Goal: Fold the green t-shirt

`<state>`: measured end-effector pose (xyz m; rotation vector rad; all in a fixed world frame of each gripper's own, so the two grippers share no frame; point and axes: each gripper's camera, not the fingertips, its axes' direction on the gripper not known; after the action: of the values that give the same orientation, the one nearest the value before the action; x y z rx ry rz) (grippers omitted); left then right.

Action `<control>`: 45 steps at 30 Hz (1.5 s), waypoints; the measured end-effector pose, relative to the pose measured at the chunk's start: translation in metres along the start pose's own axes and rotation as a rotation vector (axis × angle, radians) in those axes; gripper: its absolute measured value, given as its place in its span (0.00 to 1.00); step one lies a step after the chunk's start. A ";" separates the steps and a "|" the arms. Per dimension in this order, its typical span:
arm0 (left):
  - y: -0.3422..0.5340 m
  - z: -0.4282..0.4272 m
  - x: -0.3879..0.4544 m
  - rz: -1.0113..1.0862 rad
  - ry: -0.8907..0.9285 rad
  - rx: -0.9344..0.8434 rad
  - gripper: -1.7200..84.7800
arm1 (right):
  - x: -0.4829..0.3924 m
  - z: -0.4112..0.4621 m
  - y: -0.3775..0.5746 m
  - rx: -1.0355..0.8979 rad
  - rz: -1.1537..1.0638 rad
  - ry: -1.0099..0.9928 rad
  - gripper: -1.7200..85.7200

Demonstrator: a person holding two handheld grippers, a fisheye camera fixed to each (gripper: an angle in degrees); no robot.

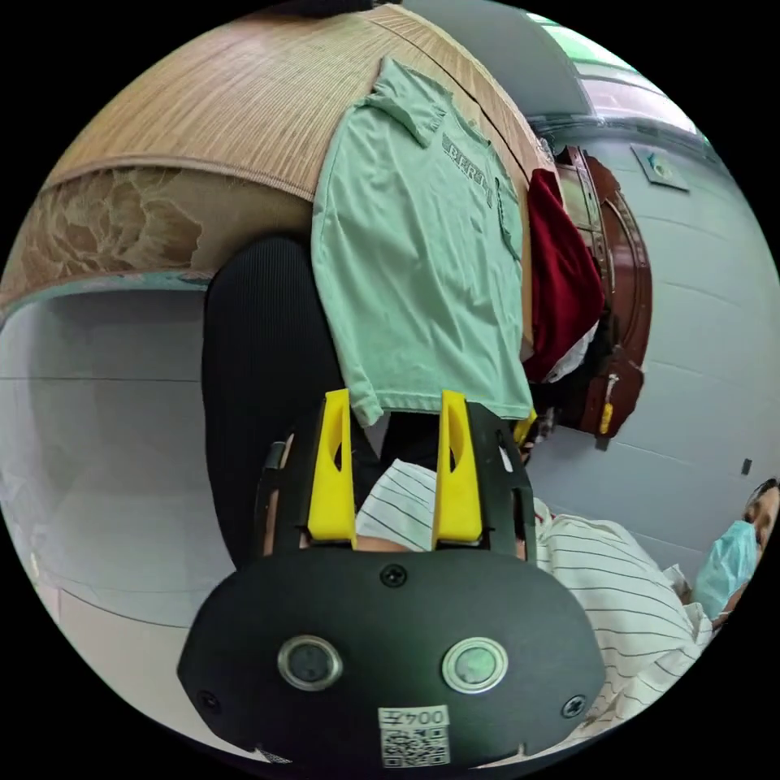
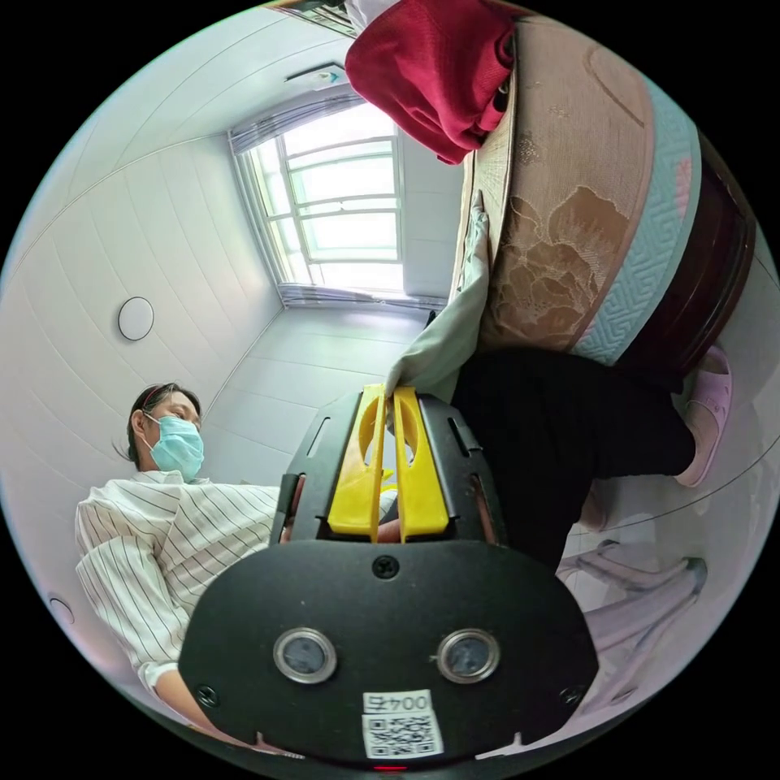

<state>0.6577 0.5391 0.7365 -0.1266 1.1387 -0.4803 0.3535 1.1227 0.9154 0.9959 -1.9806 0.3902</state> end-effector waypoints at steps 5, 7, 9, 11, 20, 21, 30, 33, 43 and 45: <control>0.003 0.029 0.052 0.082 -0.244 0.010 0.19 | 0.008 0.007 -0.003 0.006 0.003 -0.012 0.03; 0.007 0.037 0.069 0.110 -0.313 0.023 0.19 | 0.009 0.008 -0.005 0.007 0.000 -0.012 0.03; 0.015 0.047 0.093 0.159 -0.411 0.034 0.19 | 0.009 0.010 -0.006 0.004 -0.003 -0.008 0.03; 0.021 0.055 0.110 0.202 -0.489 0.040 0.18 | 0.010 0.013 -0.009 0.001 -0.006 -0.004 0.03; 0.034 0.084 0.161 0.288 -0.626 0.049 0.17 | 0.014 0.021 -0.021 -0.002 -0.013 -0.005 0.03; 0.033 0.085 0.159 0.276 -0.624 0.040 0.17 | 0.015 0.021 -0.021 -0.002 -0.013 -0.004 0.03; 0.024 0.099 0.163 0.268 -0.633 0.026 0.14 | 0.023 0.027 -0.029 0.010 -0.014 -0.003 0.03; 0.025 0.093 0.157 0.246 -0.653 0.064 0.11 | 0.024 0.029 -0.031 0.011 -0.014 0.003 0.03; 0.040 0.032 0.083 0.022 -0.363 0.200 0.04 | 0.010 0.031 -0.043 0.039 -0.065 0.090 0.02; 0.048 0.012 0.060 -0.023 -0.275 0.244 0.04 | 0.001 0.036 -0.046 0.034 -0.083 0.120 0.02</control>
<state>0.7030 0.5545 0.6754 0.0075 0.8032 -0.5988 0.3687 1.0720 0.8911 1.0481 -1.8242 0.4284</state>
